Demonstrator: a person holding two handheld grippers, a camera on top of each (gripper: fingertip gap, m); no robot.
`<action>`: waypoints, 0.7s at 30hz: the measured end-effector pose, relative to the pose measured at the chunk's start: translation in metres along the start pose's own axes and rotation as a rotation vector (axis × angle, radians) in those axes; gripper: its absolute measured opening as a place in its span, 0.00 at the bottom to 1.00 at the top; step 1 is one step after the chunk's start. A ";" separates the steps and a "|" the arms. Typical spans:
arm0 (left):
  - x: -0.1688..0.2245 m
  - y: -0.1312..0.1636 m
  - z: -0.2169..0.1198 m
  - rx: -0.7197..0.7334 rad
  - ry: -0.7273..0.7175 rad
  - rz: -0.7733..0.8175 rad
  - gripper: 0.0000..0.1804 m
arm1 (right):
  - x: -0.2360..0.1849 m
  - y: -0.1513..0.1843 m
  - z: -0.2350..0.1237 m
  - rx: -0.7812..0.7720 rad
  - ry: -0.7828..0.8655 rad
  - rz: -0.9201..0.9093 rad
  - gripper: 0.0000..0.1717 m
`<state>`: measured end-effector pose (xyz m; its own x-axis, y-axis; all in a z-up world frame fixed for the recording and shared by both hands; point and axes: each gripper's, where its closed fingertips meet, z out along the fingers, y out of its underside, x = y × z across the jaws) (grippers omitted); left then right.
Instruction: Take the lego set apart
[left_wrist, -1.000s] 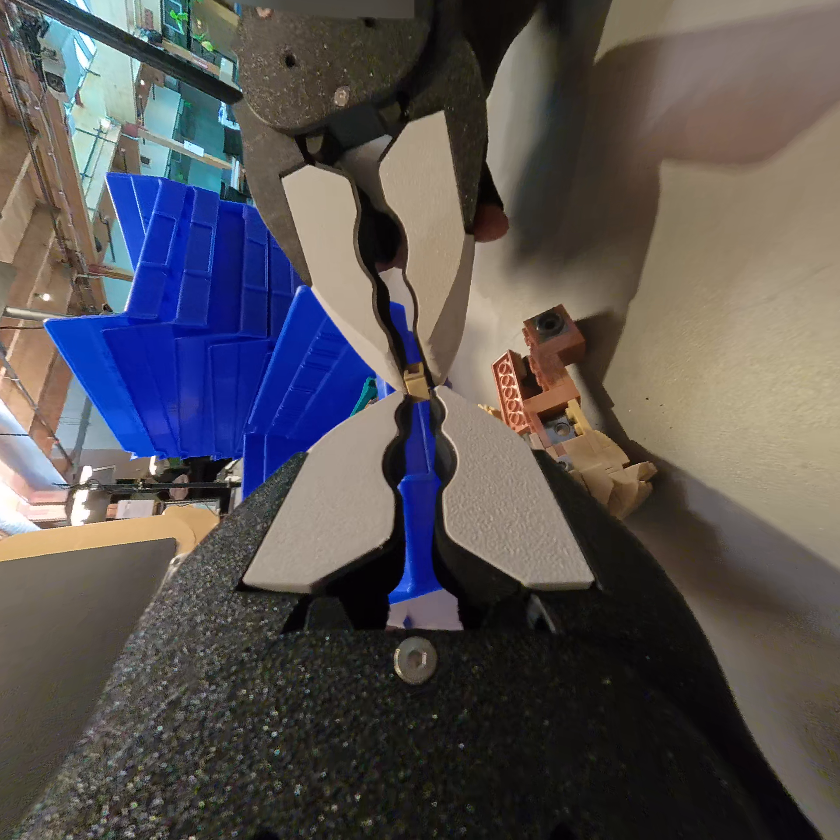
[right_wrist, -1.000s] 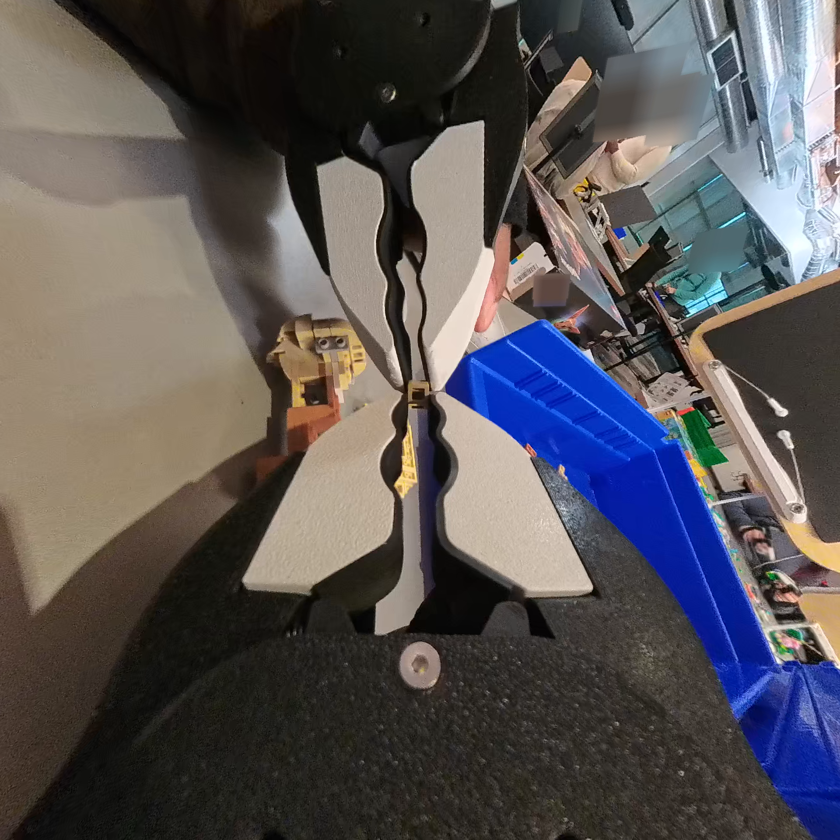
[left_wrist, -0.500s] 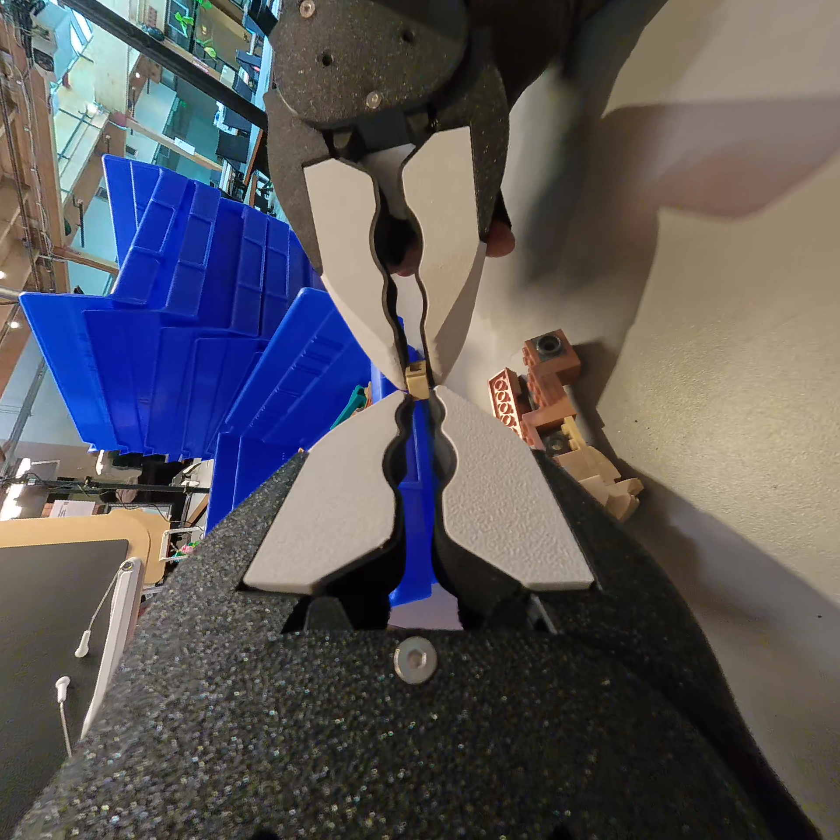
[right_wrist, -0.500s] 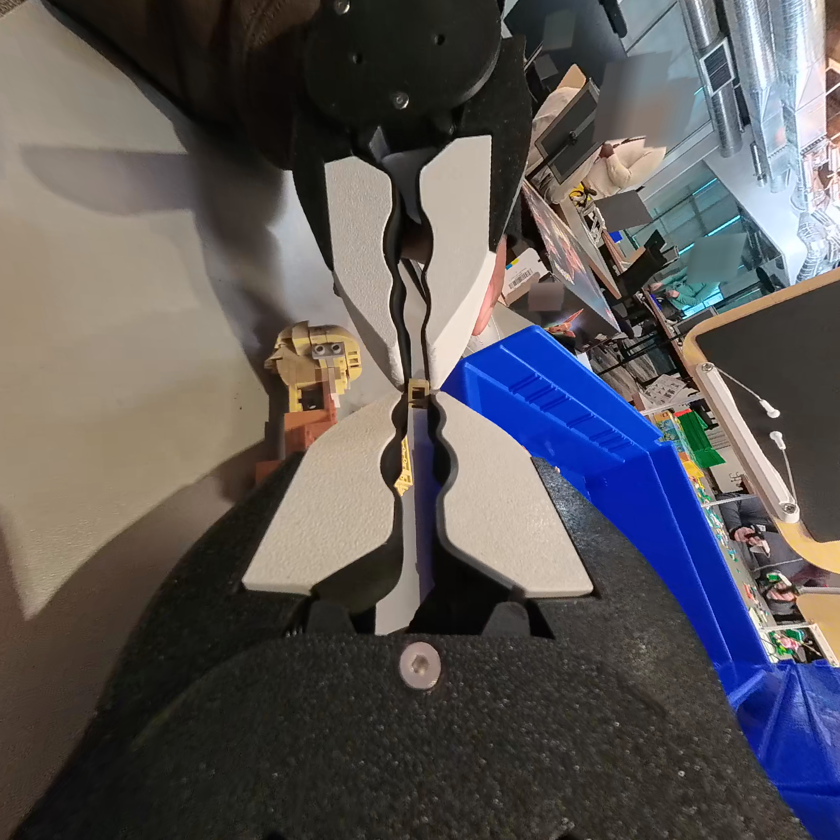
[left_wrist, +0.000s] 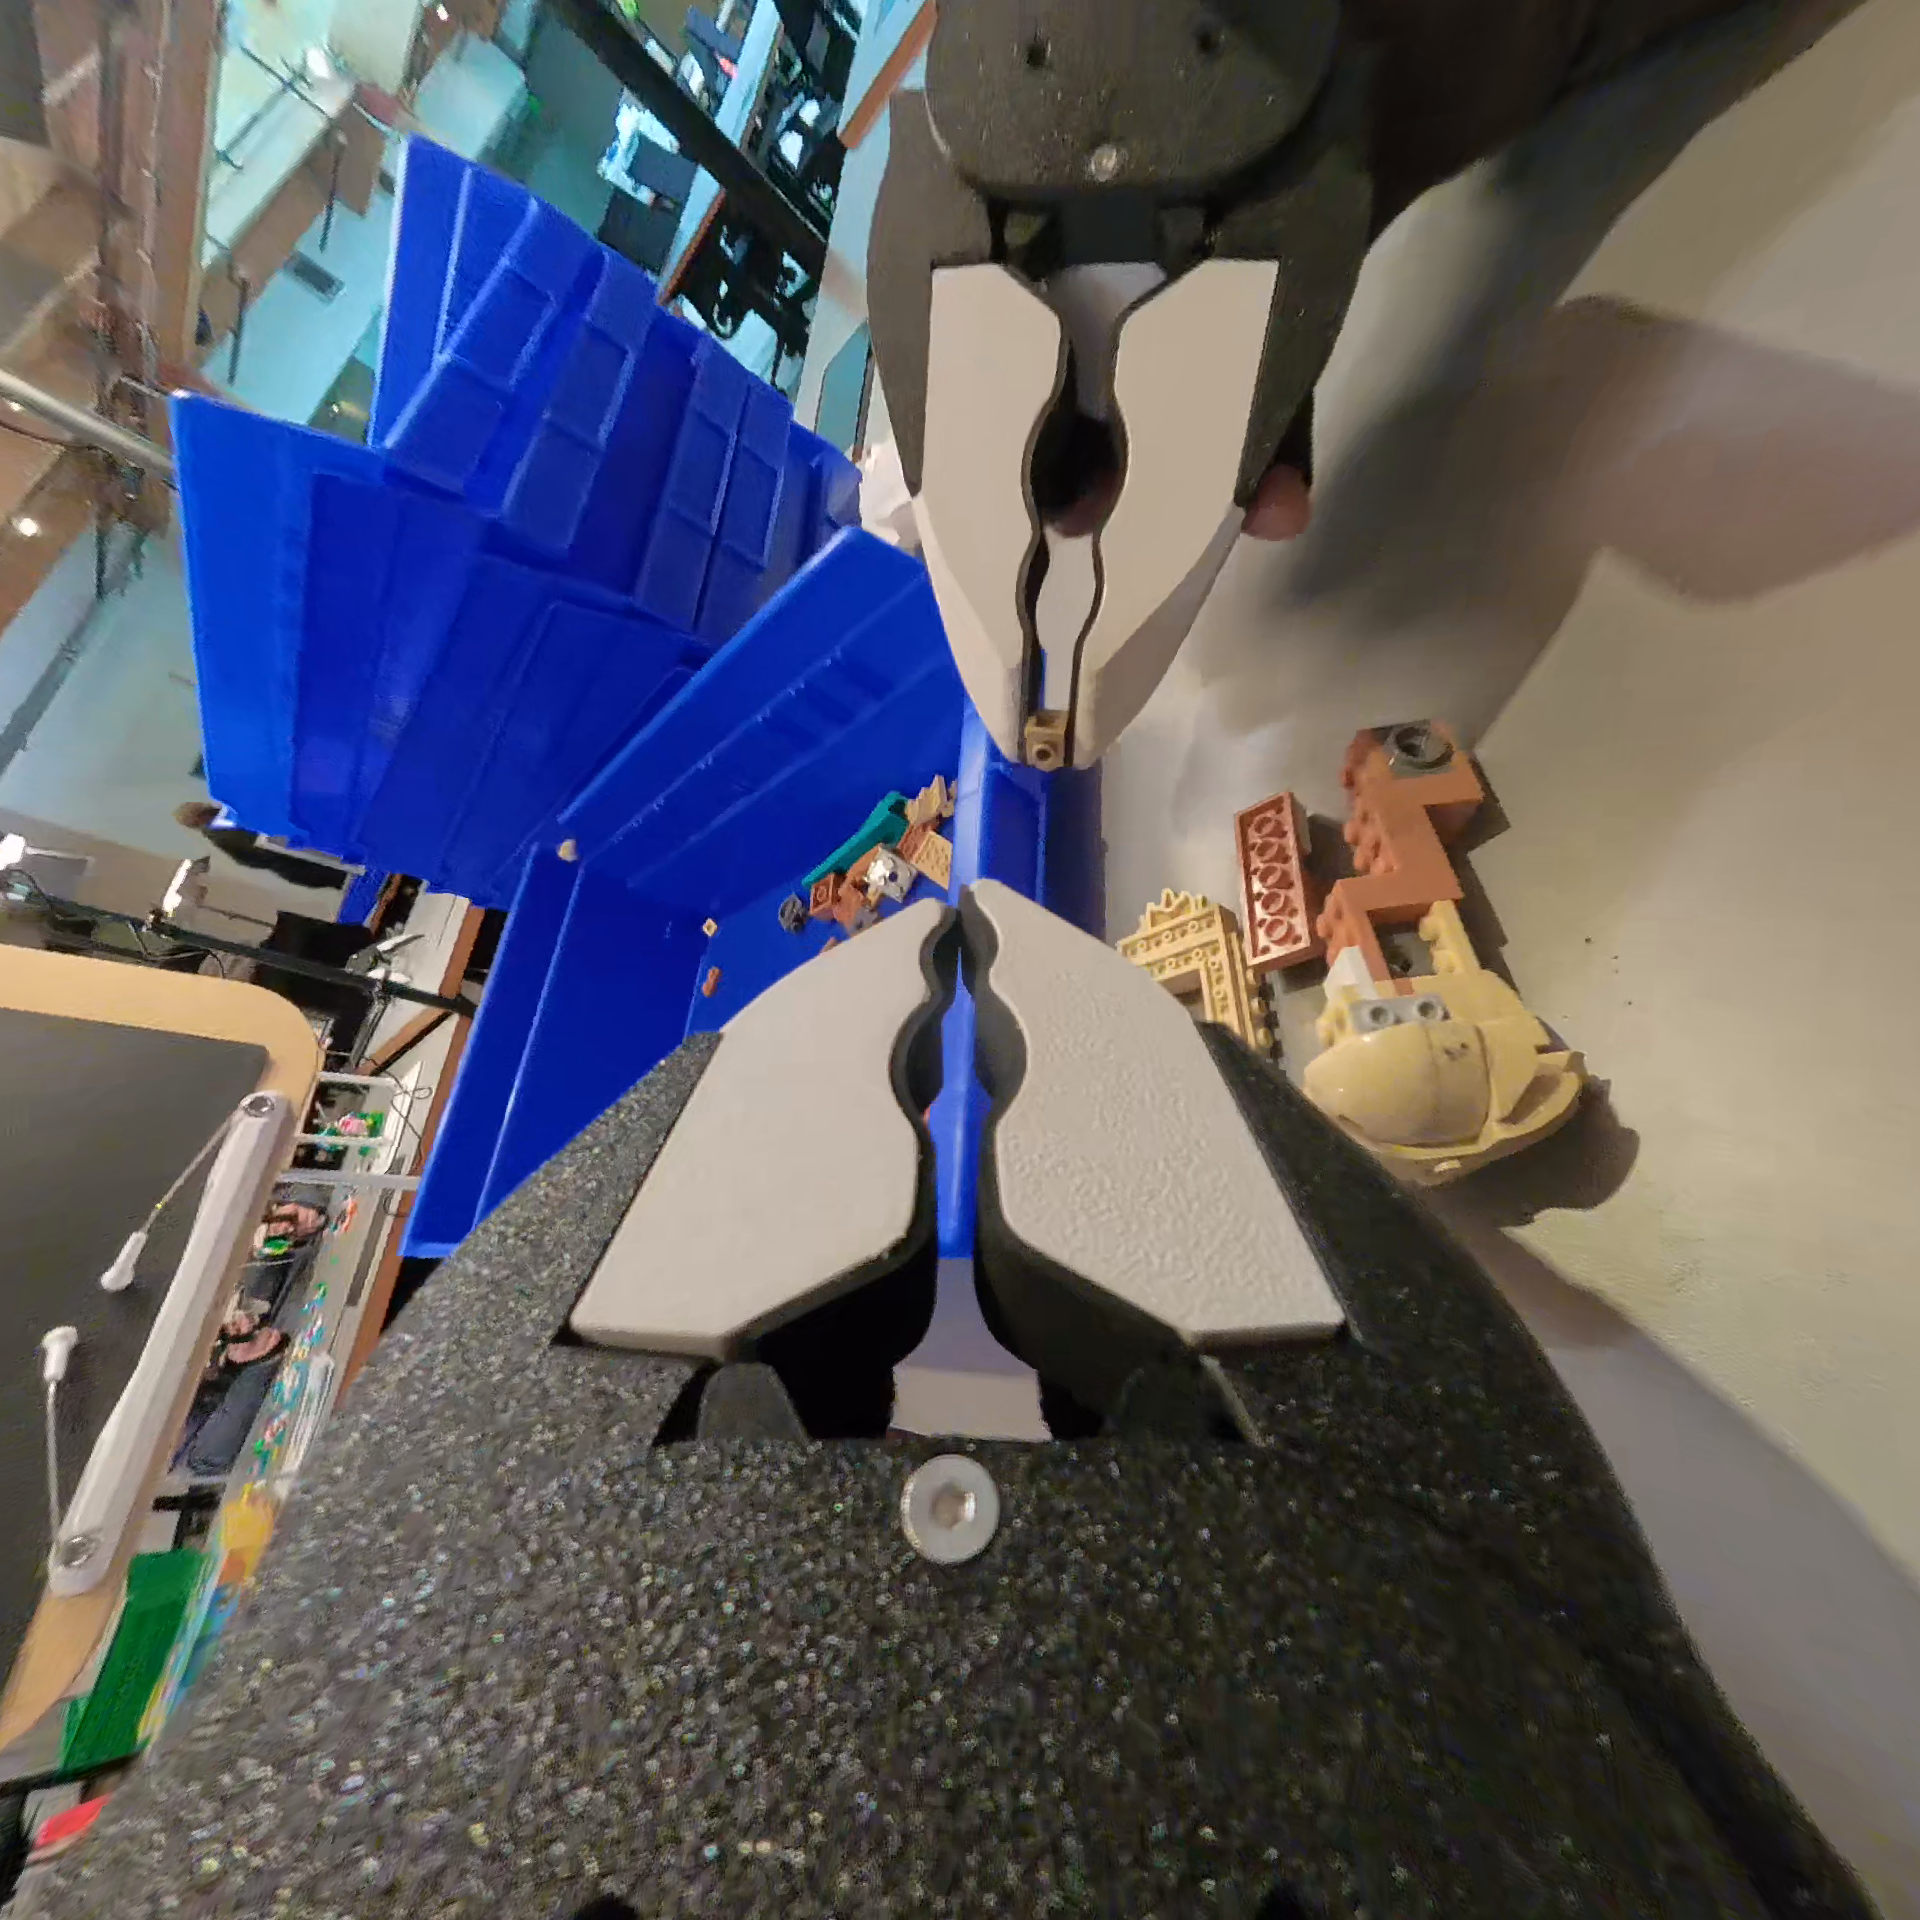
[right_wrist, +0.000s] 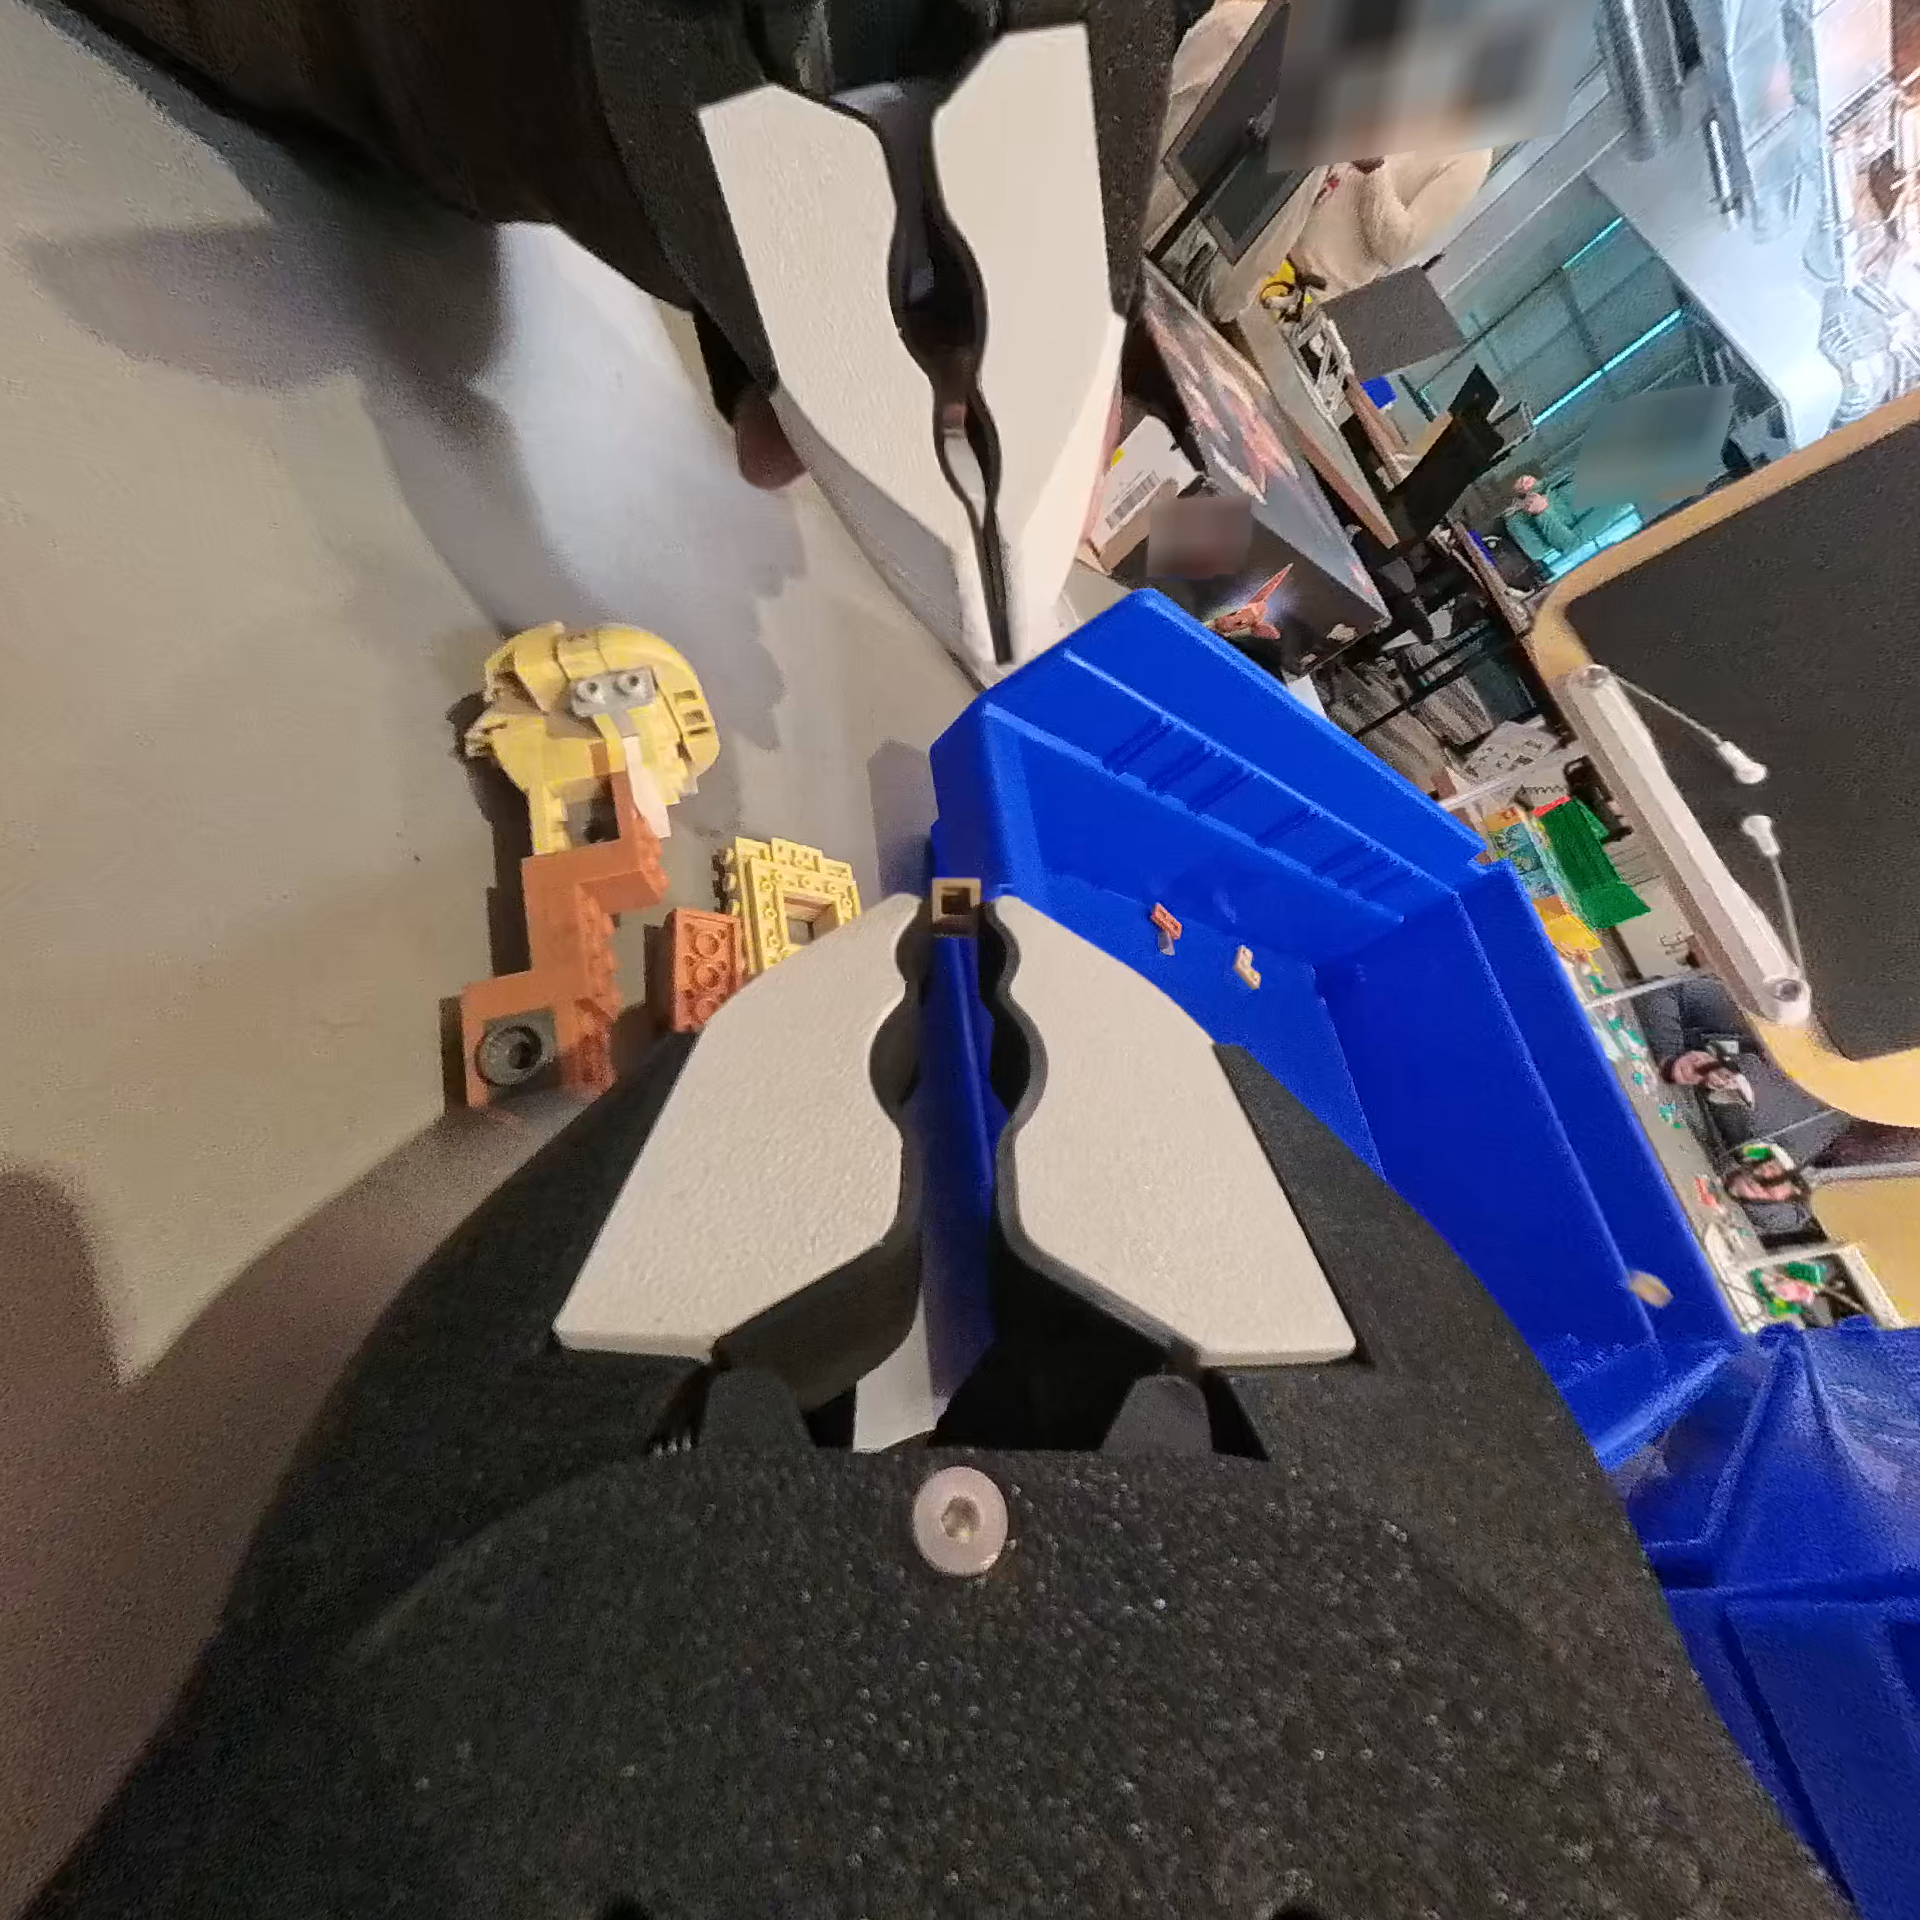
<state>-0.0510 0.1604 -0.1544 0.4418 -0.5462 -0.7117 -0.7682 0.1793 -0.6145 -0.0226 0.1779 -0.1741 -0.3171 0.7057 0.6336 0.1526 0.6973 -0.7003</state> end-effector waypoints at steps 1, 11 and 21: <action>0.002 0.002 0.002 -0.011 0.005 0.008 0.00 | -0.002 0.001 0.001 -0.006 -0.006 -0.008 0.04; 0.009 0.004 0.007 -0.026 0.028 0.003 0.00 | -0.006 0.001 0.003 -0.020 -0.007 -0.035 0.05; 0.014 0.008 0.011 -0.059 0.038 0.018 0.00 | 0.060 0.029 -0.001 -0.191 0.385 0.136 0.05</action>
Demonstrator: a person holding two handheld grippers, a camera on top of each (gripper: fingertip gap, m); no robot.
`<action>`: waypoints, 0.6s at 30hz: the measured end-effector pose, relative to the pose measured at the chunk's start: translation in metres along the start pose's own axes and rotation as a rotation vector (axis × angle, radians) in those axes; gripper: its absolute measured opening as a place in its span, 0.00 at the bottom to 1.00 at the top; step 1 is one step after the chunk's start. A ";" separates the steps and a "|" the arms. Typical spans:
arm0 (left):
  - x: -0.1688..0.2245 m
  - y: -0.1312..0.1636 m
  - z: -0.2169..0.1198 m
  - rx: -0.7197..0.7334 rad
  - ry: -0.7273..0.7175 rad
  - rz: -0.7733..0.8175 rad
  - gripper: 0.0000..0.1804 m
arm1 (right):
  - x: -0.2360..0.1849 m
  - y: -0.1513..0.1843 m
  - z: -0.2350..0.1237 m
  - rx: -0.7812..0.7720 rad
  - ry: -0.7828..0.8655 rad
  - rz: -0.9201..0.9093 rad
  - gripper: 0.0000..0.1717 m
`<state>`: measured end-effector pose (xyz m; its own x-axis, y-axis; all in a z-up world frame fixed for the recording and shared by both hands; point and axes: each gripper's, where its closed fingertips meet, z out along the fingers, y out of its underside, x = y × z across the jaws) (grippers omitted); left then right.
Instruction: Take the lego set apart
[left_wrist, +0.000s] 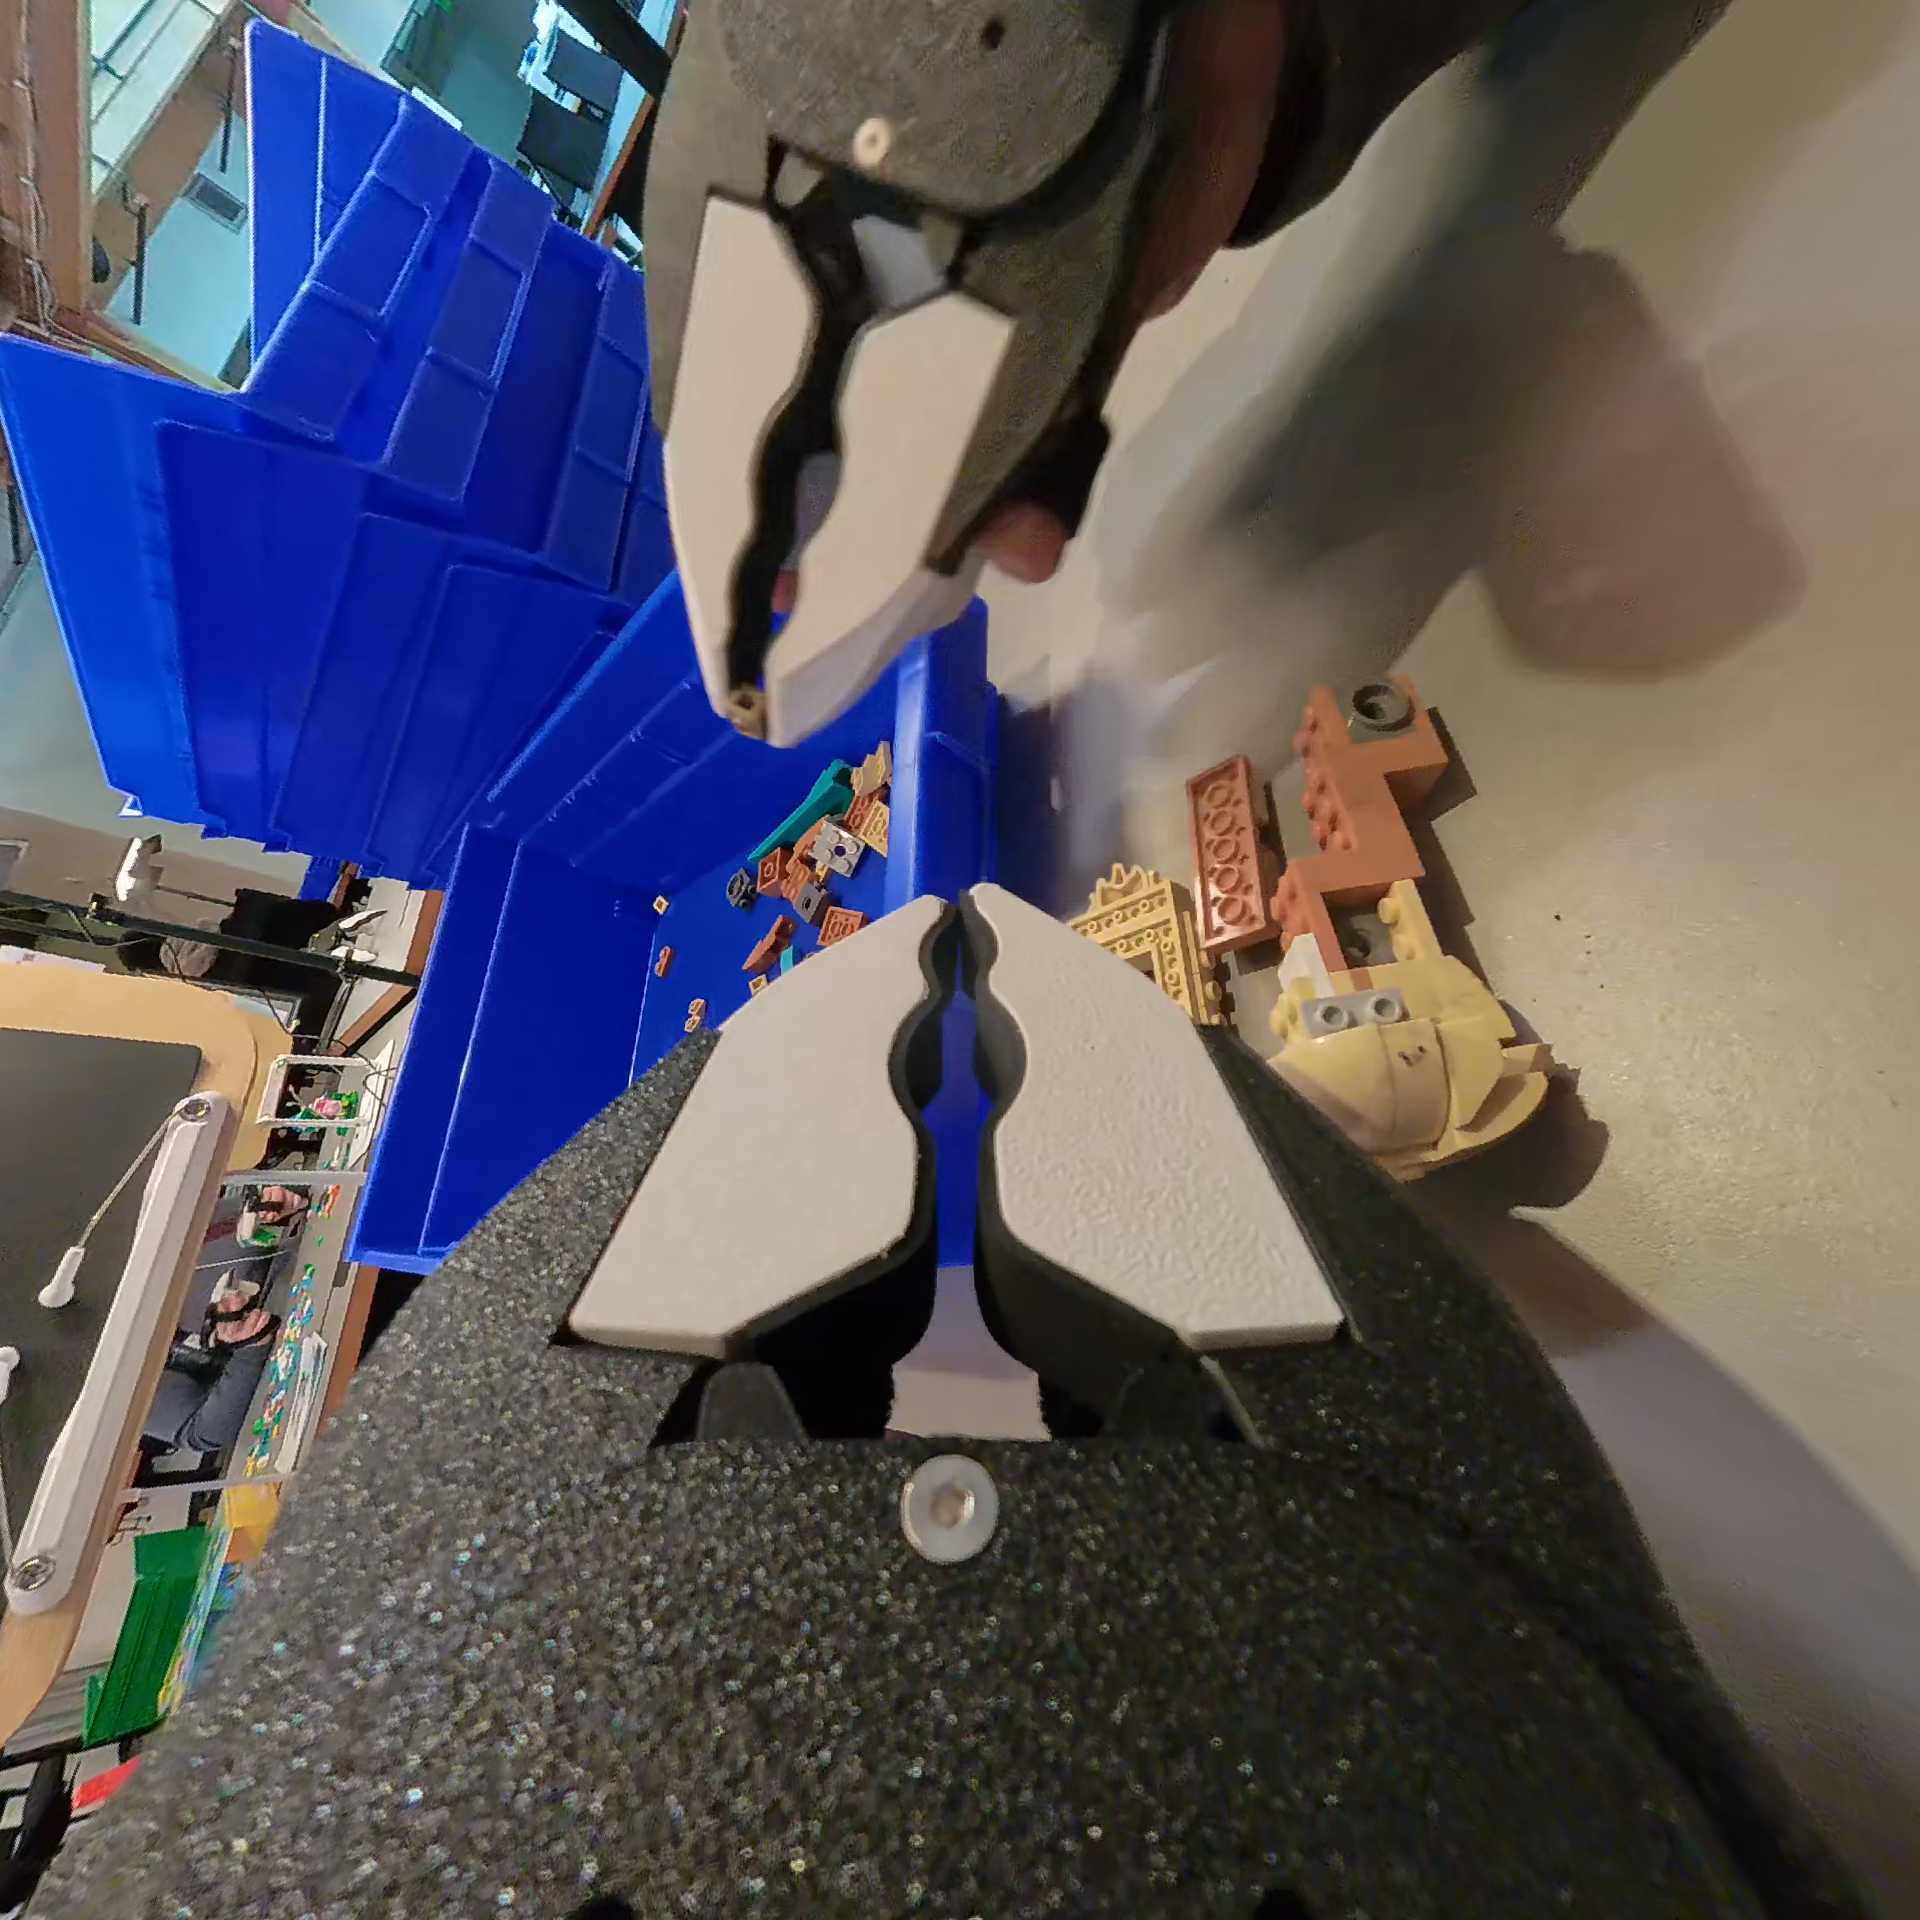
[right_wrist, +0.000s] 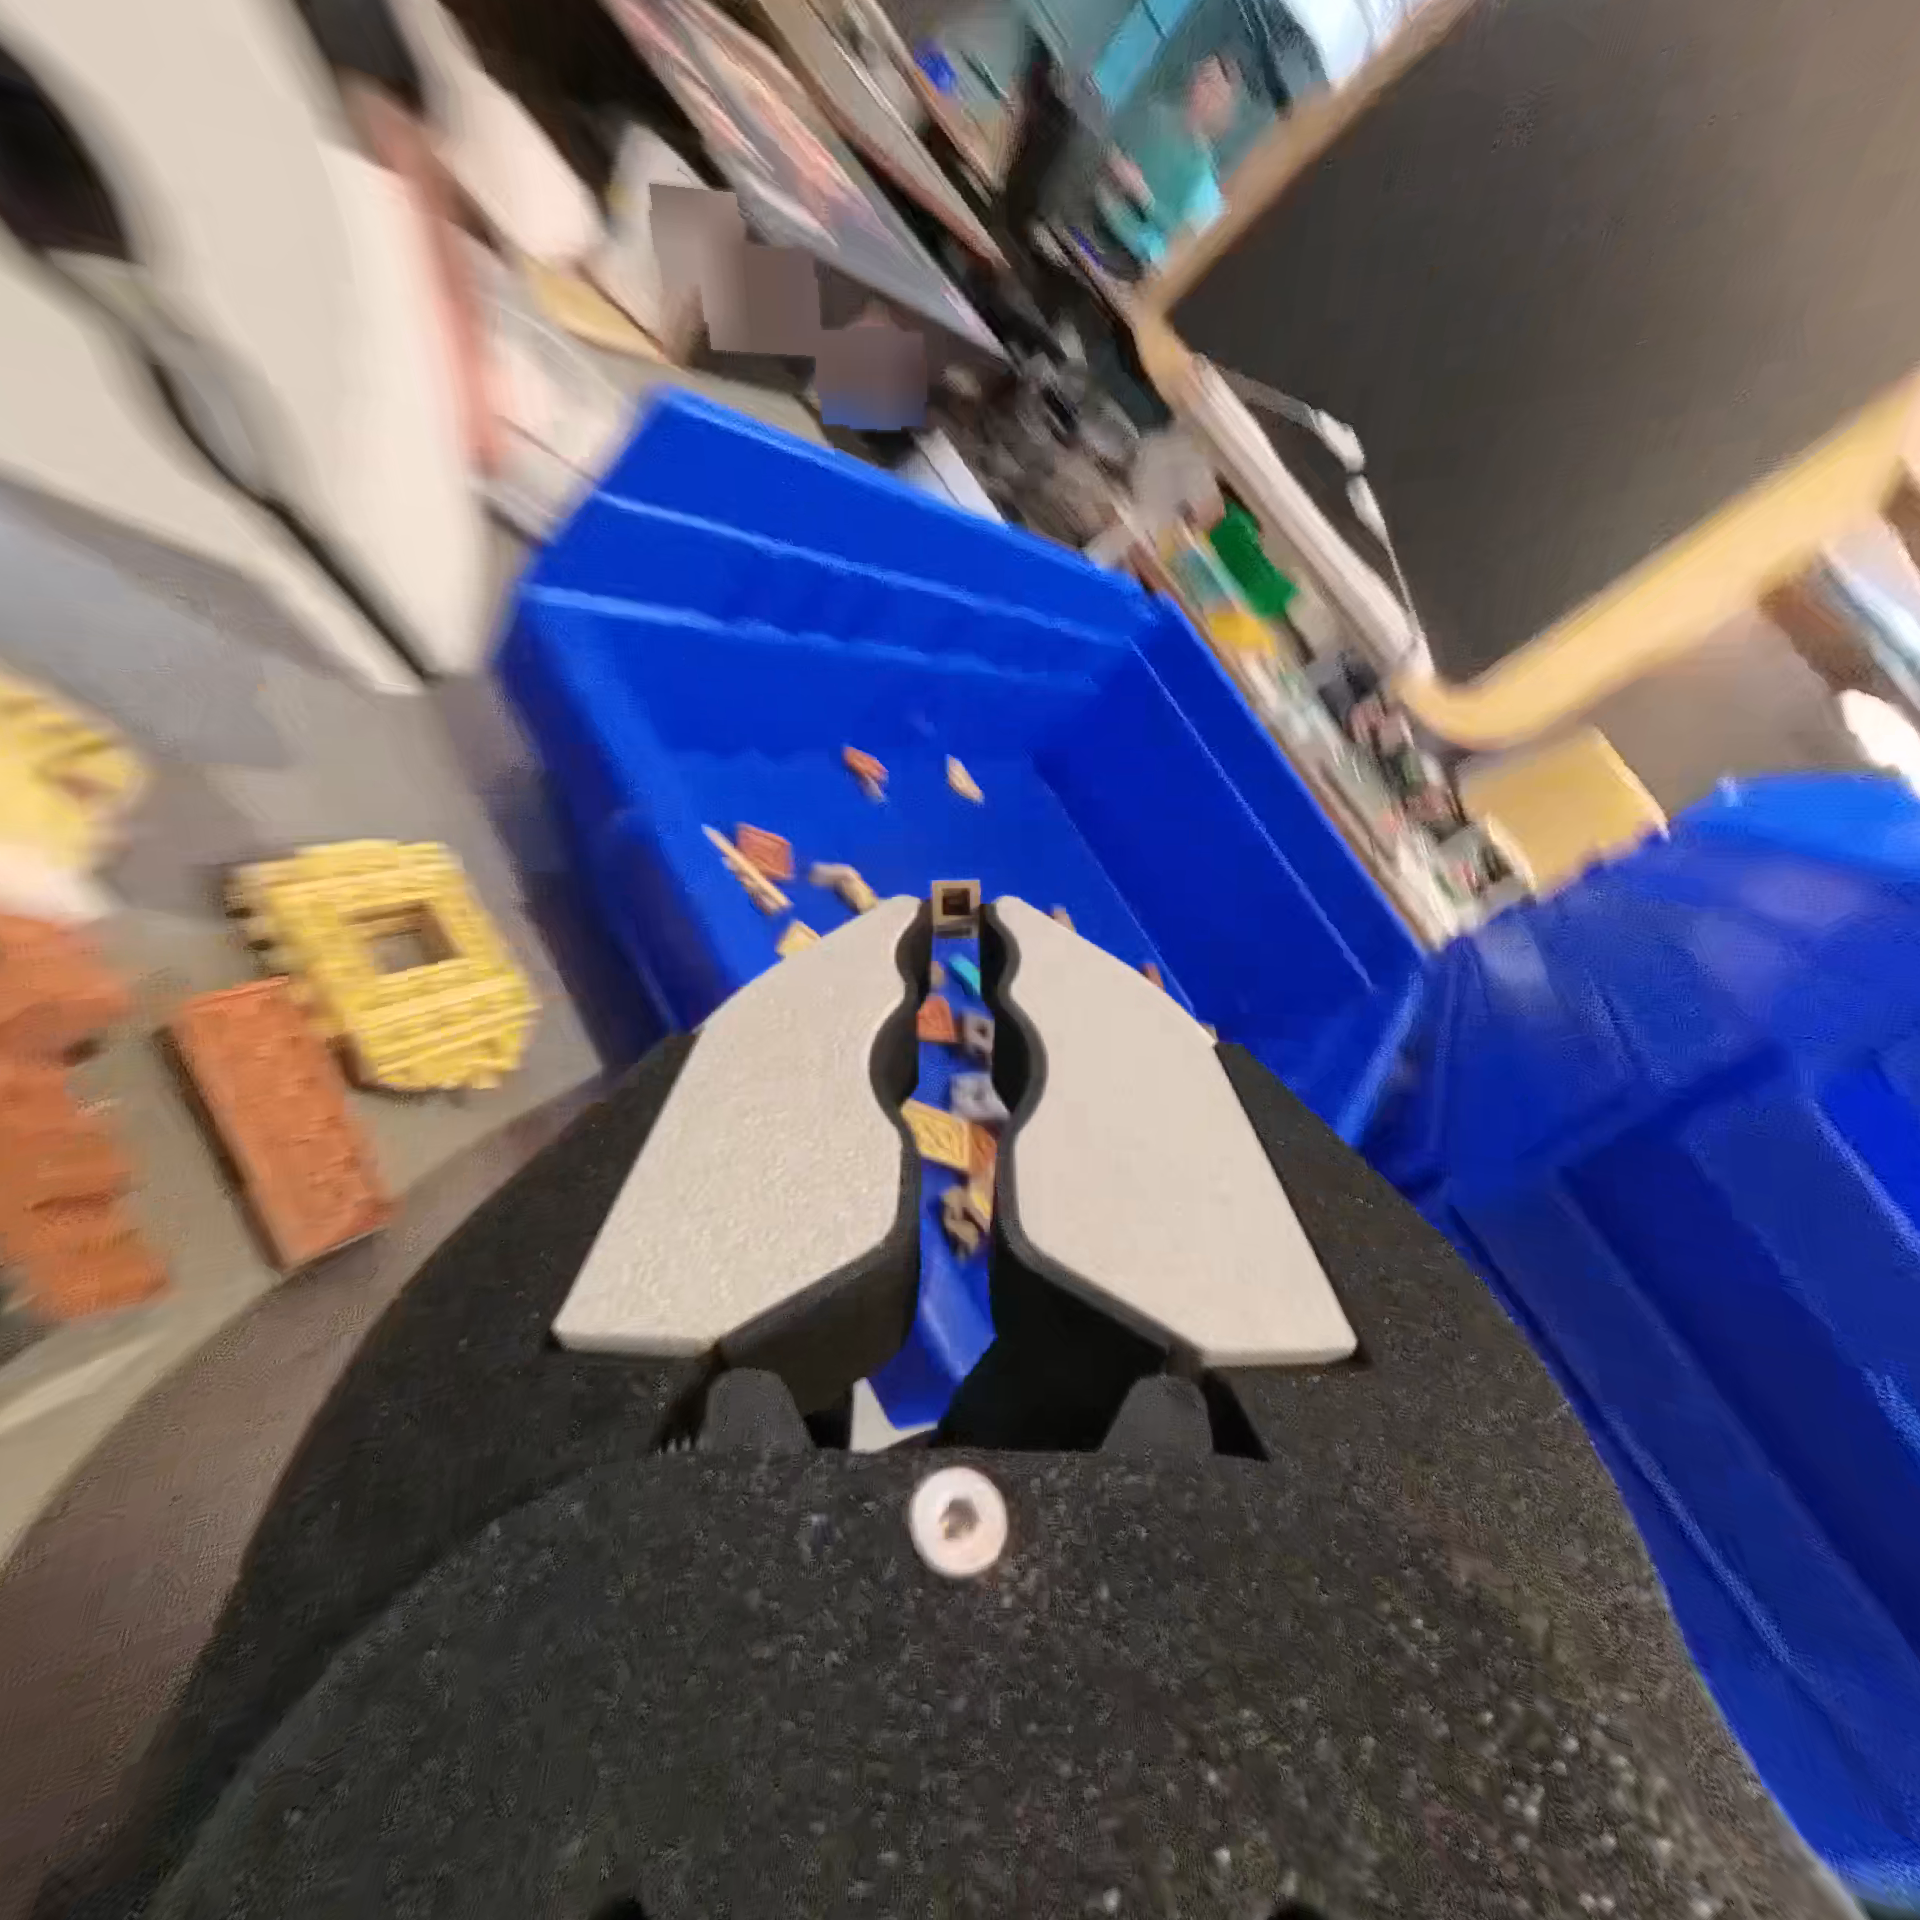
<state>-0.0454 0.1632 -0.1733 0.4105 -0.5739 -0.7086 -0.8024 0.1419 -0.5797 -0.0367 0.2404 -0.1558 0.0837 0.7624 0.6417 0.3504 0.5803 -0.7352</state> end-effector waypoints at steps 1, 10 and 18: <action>0.000 0.000 0.000 0.001 0.000 -0.005 0.00 | 0.009 0.009 0.004 -0.061 0.043 0.046 0.08; 0.002 0.004 0.002 -0.018 0.023 -0.052 0.00 | 0.011 0.017 0.002 -0.098 0.008 0.069 0.12; 0.004 0.003 0.001 0.009 0.061 -0.117 0.00 | -0.063 0.026 -0.025 -0.112 -0.580 0.120 0.10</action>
